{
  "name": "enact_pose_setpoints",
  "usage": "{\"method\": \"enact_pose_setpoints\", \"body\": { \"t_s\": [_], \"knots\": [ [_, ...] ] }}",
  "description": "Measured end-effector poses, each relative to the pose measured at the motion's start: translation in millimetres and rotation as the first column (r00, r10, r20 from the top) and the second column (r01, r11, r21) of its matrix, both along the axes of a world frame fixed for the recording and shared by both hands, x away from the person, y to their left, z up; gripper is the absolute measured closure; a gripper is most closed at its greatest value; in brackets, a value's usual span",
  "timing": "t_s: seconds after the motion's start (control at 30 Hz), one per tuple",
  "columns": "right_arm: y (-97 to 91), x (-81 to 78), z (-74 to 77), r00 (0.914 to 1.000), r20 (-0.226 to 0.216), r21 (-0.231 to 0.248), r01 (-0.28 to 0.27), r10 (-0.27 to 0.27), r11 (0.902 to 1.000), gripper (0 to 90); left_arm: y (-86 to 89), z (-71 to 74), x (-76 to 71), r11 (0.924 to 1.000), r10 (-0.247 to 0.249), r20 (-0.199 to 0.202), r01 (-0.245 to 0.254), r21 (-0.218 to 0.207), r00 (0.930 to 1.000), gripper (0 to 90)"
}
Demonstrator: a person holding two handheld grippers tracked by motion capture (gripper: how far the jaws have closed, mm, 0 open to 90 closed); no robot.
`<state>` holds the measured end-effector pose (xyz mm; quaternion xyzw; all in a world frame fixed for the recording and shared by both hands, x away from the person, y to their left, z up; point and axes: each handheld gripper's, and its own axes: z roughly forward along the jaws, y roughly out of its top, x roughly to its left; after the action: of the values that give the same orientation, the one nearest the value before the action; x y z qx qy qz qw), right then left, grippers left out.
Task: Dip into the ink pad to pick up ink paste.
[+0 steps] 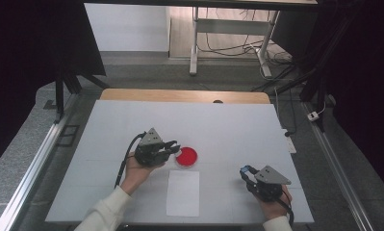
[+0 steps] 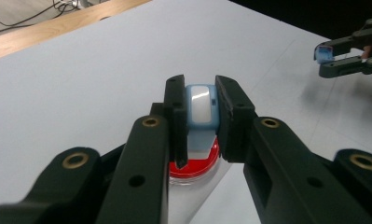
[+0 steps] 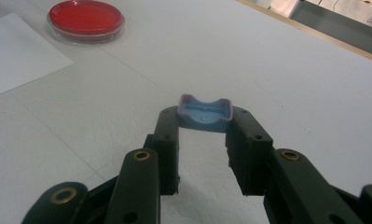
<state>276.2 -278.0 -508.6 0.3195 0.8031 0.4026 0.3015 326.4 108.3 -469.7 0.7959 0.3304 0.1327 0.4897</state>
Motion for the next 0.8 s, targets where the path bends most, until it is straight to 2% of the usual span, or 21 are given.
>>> {"method": "enact_pose_setpoints", "body": {
  "t_s": [0.07,0.23,0.47,0.63,0.8],
  "knots": [
    [-0.2,0.1,0.0,1.0,0.0,0.001,-0.001,0.001,1.0,65.3,-1.4,-2.6,3.0,0.9999,0.002,-0.004,-0.002,0.017,1.0,75.1],
    [-0.4,0.6,-0.7,1.0,0.0,0.001,-0.002,0.002,1.0,65.3,-5.9,-9.0,9.7,0.9996,-0.001,-0.027,0.002,0.027,0.9996,75.1],
    [-0.1,0.4,-1.0,1.0,-0.001,-0.001,-0.002,0.002,1.0,65.3,-11.7,-12.4,17.4,0.9993,-0.007,-0.032,0.008,0.036,0.9995,75.1],
    [-0.3,0.5,-1.2,1.0,-0.002,-0.003,0.001,-0.001,1.0,65.3,-18.4,-14.5,26.2,0.9996,-0.01,-0.041,0.012,0.026,0.9991,75.1],
    [-0.8,-0.1,-0.7,1.0,-0.001,-0.005,0.002,-0.002,1.0,65.3,-27.1,-16.3,32.3,0.9983,-0.022,-0.034,0.024,0.053,0.9992,75.1]
  ]
}}
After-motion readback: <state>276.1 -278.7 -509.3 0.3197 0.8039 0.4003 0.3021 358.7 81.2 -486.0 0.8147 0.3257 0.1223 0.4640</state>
